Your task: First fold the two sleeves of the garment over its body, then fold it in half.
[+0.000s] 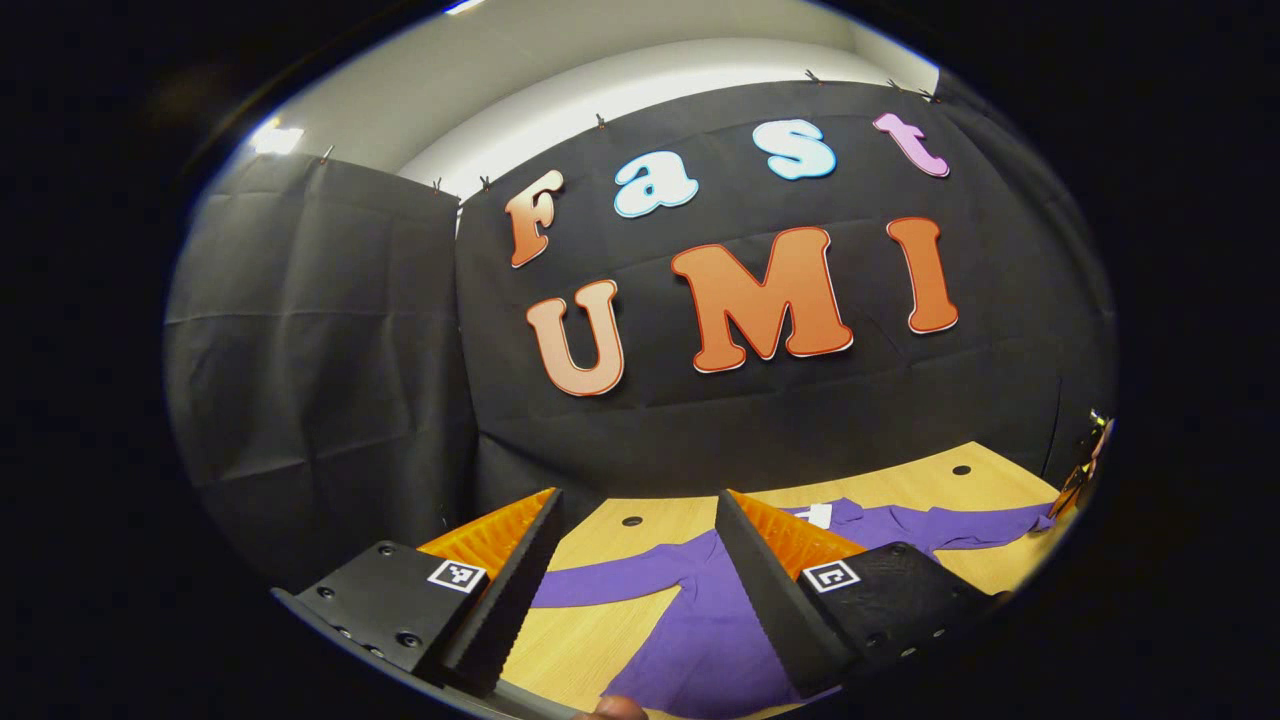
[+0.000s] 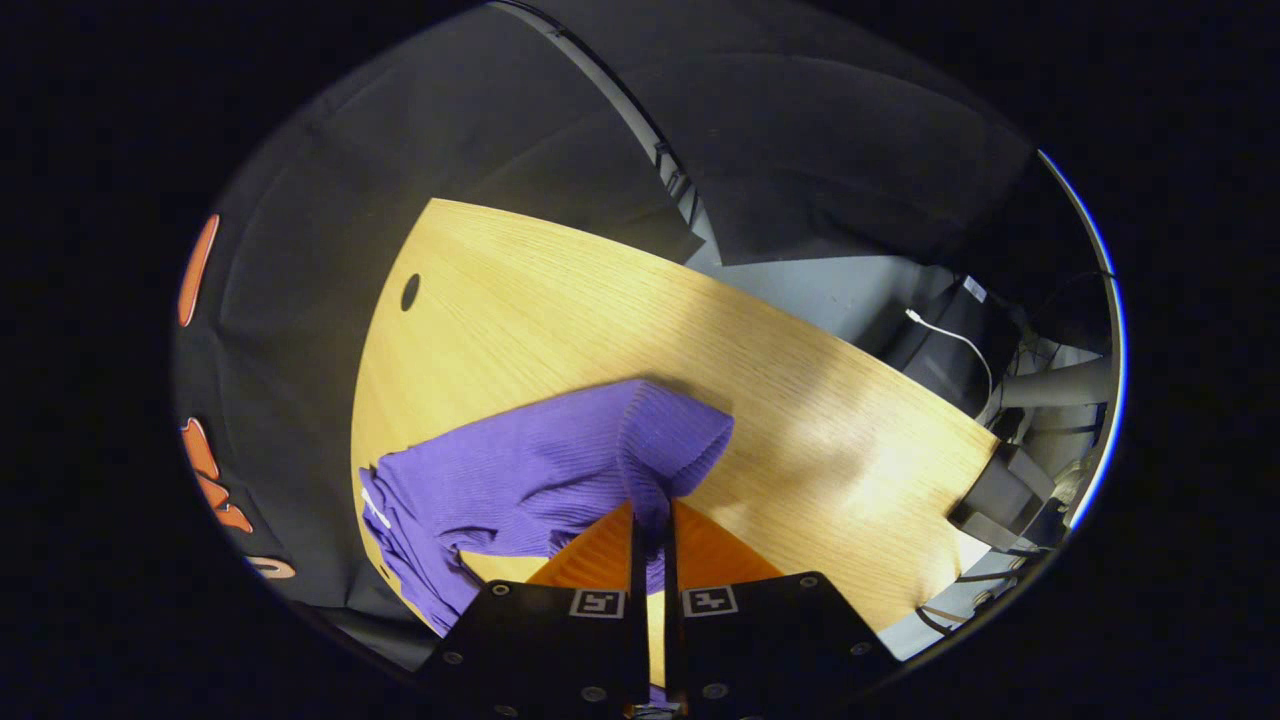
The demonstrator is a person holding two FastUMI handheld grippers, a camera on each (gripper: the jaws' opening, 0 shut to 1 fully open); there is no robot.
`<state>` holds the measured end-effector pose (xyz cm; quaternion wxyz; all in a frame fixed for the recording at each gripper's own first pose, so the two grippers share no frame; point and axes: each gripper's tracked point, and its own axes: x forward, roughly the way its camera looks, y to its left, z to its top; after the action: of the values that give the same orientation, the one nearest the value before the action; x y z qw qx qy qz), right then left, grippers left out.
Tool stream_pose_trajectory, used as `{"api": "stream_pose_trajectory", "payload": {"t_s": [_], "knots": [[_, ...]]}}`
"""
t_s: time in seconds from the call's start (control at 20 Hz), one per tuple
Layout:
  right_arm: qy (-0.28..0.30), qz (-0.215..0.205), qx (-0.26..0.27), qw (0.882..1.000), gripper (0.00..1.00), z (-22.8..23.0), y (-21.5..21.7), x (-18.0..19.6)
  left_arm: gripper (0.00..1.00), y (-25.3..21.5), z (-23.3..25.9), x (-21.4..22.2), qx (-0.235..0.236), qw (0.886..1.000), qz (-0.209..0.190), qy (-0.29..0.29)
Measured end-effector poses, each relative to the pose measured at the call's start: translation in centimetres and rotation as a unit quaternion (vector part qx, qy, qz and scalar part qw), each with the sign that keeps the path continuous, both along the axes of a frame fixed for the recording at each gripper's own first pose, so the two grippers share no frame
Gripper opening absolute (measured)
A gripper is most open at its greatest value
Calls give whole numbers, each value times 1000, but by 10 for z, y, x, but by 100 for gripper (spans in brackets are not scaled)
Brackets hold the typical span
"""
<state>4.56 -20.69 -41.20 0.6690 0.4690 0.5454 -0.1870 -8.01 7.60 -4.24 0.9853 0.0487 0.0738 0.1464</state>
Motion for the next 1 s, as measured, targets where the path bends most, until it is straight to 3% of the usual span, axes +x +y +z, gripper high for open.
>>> {"api": "stream_pose_trajectory", "payload": {"t_s": [0.3,0.6,0.85,1.0], "knots": [[-72,26,-50,996,5,77,18,22,100,41,-1,39,-22,999,-42,-21],[-125,87,-97,984,5,151,66,51,99,81,-6,58,-27,998,-56,-29],[-152,159,-135,966,6,204,122,72,99,109,-19,69,-39,997,-58,-23],[-169,219,-155,948,5,231,162,81,99,126,-32,76,-51,997,-56,-11]]}}
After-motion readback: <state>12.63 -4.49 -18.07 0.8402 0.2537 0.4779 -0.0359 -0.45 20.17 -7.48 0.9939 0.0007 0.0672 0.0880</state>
